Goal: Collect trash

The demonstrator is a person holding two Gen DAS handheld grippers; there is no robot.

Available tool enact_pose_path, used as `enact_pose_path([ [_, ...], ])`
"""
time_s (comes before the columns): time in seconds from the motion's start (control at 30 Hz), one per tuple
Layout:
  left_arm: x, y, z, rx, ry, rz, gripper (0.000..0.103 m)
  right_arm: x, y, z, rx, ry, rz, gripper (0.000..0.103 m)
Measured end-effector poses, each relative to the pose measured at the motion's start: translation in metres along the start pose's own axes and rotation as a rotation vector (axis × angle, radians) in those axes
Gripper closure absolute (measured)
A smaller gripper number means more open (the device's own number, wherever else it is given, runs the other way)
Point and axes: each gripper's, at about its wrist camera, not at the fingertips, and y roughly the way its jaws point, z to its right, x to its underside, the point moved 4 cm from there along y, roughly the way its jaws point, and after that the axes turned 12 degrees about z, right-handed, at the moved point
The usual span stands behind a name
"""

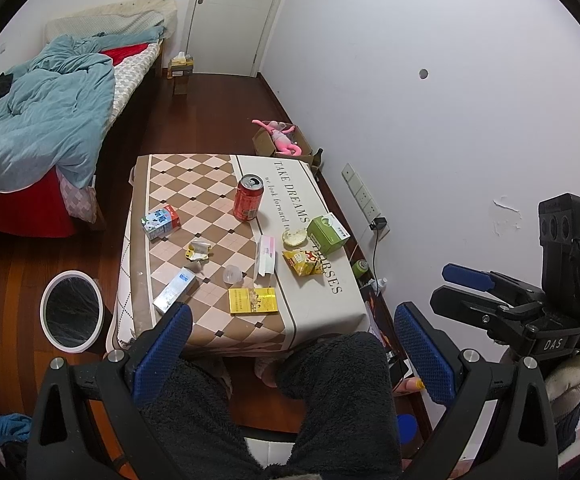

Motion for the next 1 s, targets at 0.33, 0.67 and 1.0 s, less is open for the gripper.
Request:
enact_pose_path([
  [0.33, 0.0000, 0.0009, 0.0005, 0.001, -0.001, 0.000, 0.000, -0.0007, -0.0001, -0.0017, -0.002, -0.001, 0.002, 0.000],
  [0.67, 0.0006, 0.0014, 0.0015, 0.001, 0.000, -0.002, 0.000, -0.0005, 0.0001, -0.0016, -0.002, 0.001, 0.002, 0.000],
  [1.0, 0.0023, 0.0030, 0.0022, -0.002, 0.000, -0.002, 0.000, 0.0049, 0.0034, 0.0034, -0.004, 0.000, 0.004, 0.000],
])
